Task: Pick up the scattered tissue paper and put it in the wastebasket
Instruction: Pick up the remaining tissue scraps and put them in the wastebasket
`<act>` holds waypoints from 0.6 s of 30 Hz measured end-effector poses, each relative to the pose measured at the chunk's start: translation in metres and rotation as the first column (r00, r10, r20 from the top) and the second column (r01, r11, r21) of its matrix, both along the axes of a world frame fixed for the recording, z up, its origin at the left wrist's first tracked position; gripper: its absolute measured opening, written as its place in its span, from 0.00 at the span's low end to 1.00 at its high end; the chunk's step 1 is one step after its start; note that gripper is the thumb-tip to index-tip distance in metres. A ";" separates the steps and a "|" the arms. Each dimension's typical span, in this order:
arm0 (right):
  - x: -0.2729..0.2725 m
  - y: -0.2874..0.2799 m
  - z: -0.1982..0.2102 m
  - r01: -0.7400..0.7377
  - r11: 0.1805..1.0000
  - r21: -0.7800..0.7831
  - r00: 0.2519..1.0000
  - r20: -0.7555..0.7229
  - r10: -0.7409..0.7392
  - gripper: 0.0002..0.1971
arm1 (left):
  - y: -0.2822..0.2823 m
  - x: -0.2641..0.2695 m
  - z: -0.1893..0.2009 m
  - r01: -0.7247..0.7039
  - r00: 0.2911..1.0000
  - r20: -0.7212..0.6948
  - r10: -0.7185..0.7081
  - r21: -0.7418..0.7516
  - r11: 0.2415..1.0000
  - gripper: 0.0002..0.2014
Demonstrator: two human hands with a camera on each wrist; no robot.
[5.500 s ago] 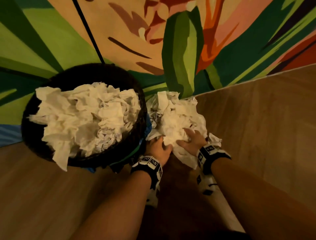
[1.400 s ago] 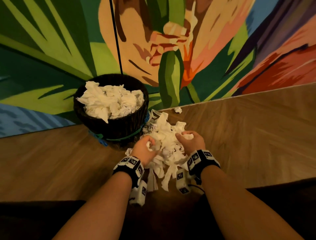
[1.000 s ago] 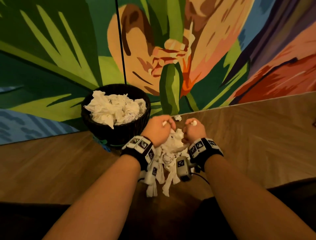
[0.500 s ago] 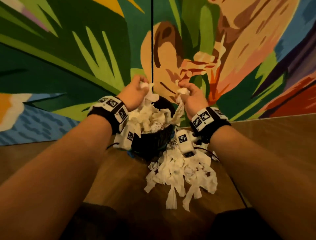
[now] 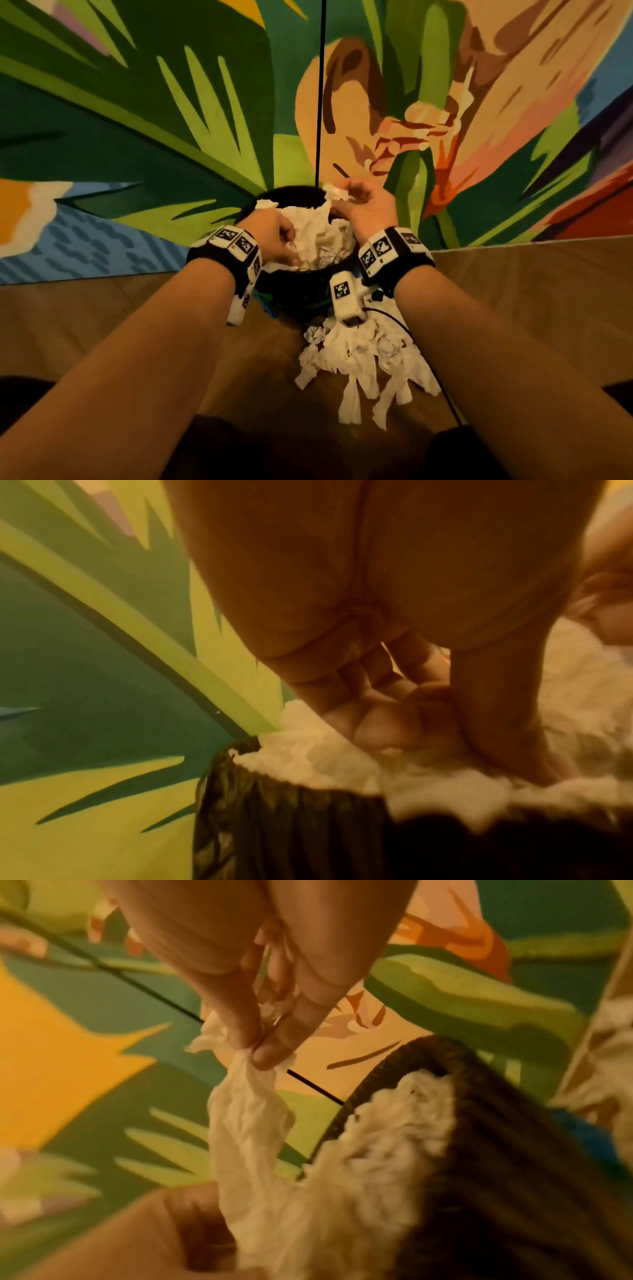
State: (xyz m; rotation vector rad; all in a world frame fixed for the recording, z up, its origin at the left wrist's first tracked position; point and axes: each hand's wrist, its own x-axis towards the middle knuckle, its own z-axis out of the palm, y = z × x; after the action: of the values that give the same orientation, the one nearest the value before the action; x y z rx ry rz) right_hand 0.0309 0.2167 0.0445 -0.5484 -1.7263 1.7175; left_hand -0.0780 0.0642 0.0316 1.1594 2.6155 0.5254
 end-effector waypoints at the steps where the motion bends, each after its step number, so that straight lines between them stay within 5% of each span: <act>1: 0.003 0.000 -0.006 -0.014 0.997 0.072 0.997 0.081 0.009 0.17 | 0.000 0.001 -0.005 -0.011 1.000 0.012 0.011 -0.042 0.999 0.14; 3: 0.009 0.000 -0.024 -0.081 0.933 0.351 0.954 0.299 -0.030 0.15 | 0.000 0.002 -0.013 -0.035 0.998 0.044 0.040 -0.102 0.994 0.07; 5: 0.016 0.002 -0.040 -0.239 0.765 0.598 0.903 0.427 -0.051 0.10 | -0.001 0.004 -0.020 -0.028 0.998 0.046 0.037 -0.180 0.983 0.08; 7: 0.021 0.003 -0.049 -0.430 0.603 0.672 0.842 0.539 -0.001 0.08 | 0.002 0.006 -0.027 -0.024 0.997 0.071 0.043 -0.250 0.968 0.17; 11: 0.017 0.001 -0.055 -0.673 0.320 0.667 0.681 0.728 -0.085 0.23 | 0.013 0.011 -0.039 -0.093 0.986 0.088 0.140 -0.401 0.911 0.23; 14: 0.012 -0.002 -0.058 -0.719 0.258 0.645 0.615 0.764 -0.196 0.29 | 0.019 0.014 -0.043 -0.112 0.989 0.033 0.142 -0.459 0.881 0.30; 18: 0.006 0.004 -0.063 -0.756 0.314 0.574 0.518 0.819 -0.248 0.32 | 0.022 0.015 -0.047 -0.014 0.996 0.082 0.041 -0.313 0.950 0.36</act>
State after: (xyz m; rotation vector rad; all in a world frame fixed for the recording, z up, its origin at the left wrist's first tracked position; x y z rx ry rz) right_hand 0.0370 0.2208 -0.0180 -0.4536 -3.2918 0.1355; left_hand -0.0626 0.0863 -0.0153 0.9763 2.5241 0.1527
